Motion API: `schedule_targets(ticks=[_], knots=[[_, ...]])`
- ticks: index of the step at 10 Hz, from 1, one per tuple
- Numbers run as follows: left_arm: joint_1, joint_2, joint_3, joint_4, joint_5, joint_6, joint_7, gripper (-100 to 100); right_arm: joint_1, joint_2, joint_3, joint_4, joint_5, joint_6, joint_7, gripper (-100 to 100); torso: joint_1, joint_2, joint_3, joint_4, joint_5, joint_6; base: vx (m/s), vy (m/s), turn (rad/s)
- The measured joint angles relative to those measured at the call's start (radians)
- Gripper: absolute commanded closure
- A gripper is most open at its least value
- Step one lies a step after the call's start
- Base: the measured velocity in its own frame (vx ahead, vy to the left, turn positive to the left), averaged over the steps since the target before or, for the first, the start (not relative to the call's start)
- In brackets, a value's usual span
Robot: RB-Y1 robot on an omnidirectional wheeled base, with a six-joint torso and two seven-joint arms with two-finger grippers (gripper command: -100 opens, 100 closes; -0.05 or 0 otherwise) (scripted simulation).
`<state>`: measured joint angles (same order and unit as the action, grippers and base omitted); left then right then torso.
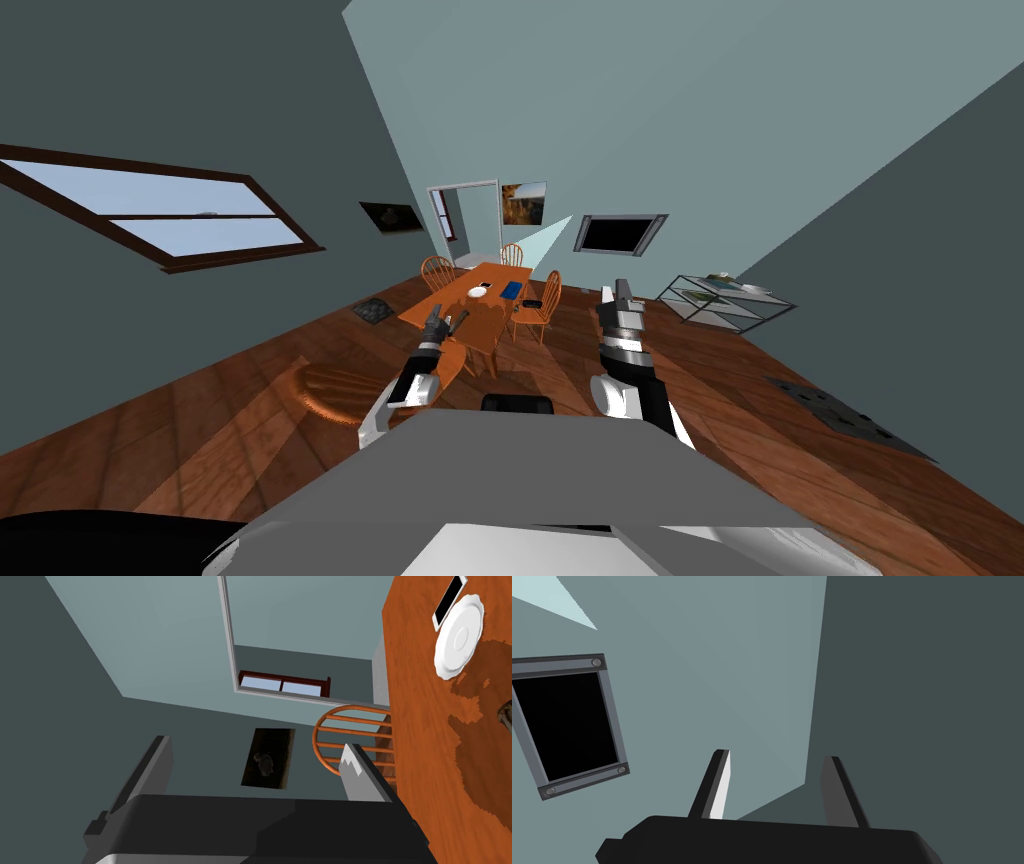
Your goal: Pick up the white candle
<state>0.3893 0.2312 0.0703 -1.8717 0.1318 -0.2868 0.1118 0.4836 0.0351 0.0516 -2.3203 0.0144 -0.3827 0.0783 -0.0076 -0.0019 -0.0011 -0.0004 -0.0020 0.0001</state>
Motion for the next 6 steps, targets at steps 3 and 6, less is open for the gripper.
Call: schedule_targets(ticks=[3, 6], knots=[[-0.022, 0.030, 0.041, 0.082, 0.026, 0.037, 0.035, -100, 0.000, 0.000, 0.000, 0.000, 0.000, 0.000, 0.000, 0, 0.000, -0.001, -0.001, 0.000, 0.000, 0.000, 0.051, -0.139, 0.000], [-0.043, 0.060, 0.081, 0.153, 0.048, 0.080, 0.063, -100, 0.000, 0.000, 0.000, 0.000, 0.000, 0.000, 0.000, 0, 0.001, -0.002, -0.001, 0.000, 0.000, 0.000, 0.051, -0.101, 0.002]])
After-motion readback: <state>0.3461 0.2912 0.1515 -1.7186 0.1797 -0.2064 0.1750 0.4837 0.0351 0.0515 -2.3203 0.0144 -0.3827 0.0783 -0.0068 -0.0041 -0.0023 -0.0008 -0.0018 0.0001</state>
